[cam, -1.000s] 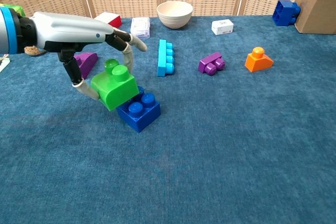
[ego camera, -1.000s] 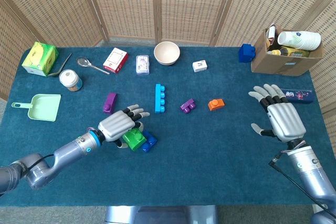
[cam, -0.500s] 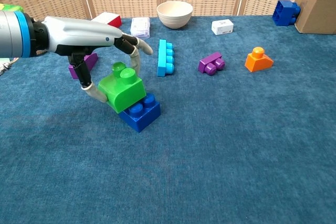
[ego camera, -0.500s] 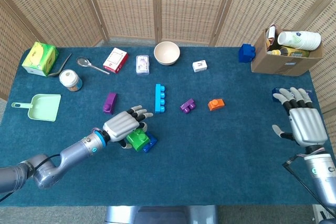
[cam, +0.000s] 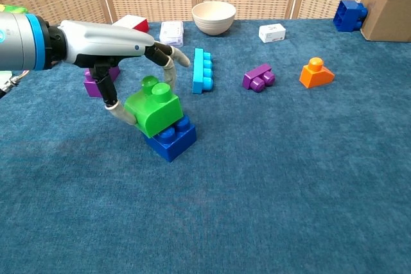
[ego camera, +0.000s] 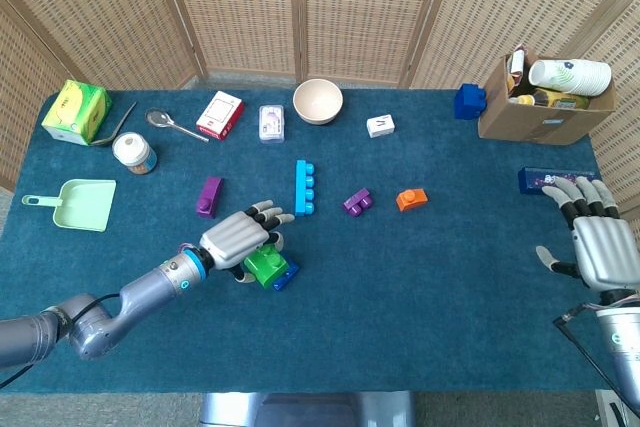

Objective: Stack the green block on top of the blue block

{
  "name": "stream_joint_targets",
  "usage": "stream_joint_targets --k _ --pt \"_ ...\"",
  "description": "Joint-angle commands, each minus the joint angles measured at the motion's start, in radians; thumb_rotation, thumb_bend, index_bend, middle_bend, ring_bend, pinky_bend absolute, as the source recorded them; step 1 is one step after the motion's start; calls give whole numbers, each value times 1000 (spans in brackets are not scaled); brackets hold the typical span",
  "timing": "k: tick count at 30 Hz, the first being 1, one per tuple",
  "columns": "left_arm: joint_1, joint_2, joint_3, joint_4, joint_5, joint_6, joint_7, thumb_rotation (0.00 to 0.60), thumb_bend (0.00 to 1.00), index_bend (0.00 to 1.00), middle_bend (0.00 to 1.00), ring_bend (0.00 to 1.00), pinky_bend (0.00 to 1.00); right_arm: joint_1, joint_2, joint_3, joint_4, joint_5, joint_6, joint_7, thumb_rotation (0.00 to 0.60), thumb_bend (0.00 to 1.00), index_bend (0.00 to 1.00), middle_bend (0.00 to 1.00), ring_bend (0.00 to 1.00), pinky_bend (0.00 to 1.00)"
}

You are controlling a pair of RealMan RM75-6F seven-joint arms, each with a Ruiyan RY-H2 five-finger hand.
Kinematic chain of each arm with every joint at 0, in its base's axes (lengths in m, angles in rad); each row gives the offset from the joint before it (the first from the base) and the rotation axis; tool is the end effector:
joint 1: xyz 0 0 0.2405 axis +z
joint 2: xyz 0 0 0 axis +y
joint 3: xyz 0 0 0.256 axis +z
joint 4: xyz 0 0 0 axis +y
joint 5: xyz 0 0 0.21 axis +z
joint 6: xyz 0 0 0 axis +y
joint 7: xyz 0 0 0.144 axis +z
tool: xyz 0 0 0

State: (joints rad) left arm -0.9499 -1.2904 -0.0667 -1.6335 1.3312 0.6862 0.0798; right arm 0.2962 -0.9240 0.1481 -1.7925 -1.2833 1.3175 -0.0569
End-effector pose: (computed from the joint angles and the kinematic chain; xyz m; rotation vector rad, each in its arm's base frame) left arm -0.1053 0.3362 0.0086 -2.3389 -0.8502 -0.8293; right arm -0.2647 -0.2574 0.2048 1.3982 -0.8741 0.9045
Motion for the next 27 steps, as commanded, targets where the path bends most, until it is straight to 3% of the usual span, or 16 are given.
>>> stream_joint_targets --k 1,27 --pt "-6 5 -5 -12 -17 -10 10 600 246 515 79 0 0 -7 1 -1 3 -6 4 10 567 237 162 127 0 0" --pt "-50 -4 1 -66 -212 0 226 600 245 513 77 0 0 -46 9 0 38 -52 12 113 568 236 161 127 0 0"
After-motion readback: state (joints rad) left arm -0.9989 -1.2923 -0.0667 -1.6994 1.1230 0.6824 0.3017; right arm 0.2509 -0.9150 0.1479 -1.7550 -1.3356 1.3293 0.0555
